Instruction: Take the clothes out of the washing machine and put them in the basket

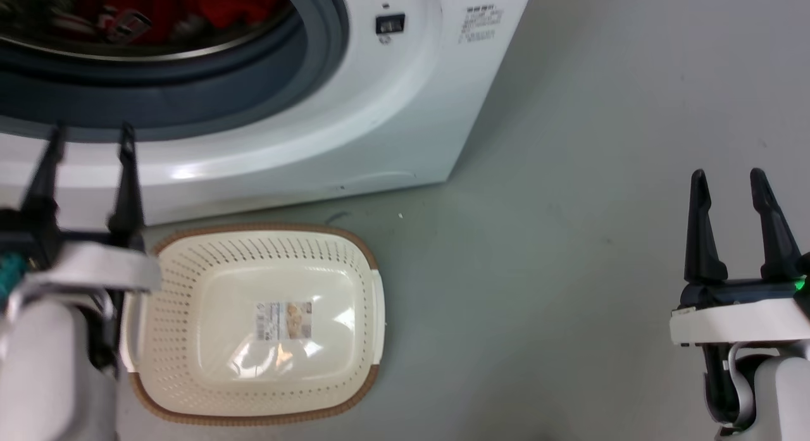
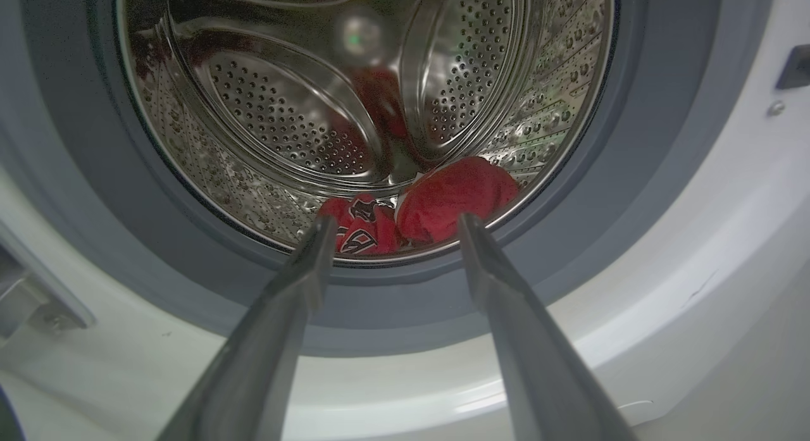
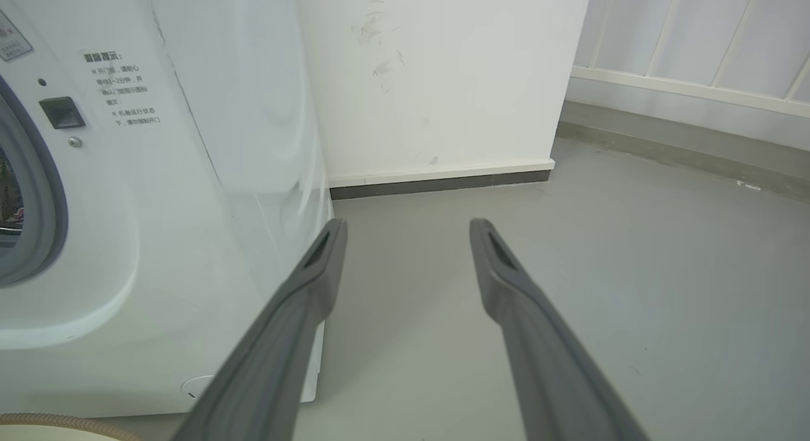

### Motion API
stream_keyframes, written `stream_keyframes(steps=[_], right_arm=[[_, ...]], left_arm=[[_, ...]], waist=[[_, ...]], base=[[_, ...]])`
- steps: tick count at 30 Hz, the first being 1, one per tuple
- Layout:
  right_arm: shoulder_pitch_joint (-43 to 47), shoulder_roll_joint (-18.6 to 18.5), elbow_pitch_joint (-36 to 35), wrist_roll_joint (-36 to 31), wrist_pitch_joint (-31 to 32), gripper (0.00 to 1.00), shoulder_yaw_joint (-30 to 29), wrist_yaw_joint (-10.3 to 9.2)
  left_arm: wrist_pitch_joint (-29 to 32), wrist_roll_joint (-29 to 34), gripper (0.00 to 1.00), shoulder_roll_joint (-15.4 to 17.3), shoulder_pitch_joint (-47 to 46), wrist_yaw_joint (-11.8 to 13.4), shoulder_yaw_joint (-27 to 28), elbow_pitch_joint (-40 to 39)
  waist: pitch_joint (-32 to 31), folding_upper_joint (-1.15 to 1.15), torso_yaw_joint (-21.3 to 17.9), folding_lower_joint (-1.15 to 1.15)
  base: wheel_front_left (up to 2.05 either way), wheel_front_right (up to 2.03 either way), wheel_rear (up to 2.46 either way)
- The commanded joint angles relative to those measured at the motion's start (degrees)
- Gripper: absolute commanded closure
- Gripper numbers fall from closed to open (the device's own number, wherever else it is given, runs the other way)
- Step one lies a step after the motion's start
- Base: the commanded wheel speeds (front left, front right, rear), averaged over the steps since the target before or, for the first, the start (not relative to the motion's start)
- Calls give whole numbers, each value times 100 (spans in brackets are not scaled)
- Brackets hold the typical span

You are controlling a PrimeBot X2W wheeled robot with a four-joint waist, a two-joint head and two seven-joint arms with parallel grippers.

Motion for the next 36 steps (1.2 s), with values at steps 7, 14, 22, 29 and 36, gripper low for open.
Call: stream_keyframes(steps=[7, 14, 22, 29, 36], right_arm=[[-385, 8, -88, 175, -12, 0, 120, -4], [-573, 9, -196, 404, -12, 0, 337, -4], [-618, 10, -420, 653, -12, 0, 636, -4], [-544, 8, -601, 796, -12, 0, 899, -4], [-454, 7, -710, 874, -12, 0, 1124, -5]], left_arm=[[997, -437, 0, 1247, -2110, -8, -684, 1314], [2594, -849, 0, 2191, -4038, -6, -1492, 2143], [3966, -1125, 0, 2972, -5728, -5, -2525, 2643], [5352, -1683, 0, 3456, -6591, -6, -3280, 3013], [5919, -1789, 0, 3764, -7216, -6, -3711, 3190]], waist=[[1195, 0, -513, -1], [1830, 0, -811, -1], [2346, 0, -1109, -1], [2602, 0, -1335, -1], [2851, 0, -1478, -1]], base=[[0, 0, 0], [0, 0, 0], [0, 0, 0], [0, 0, 0], [0, 0, 0]])
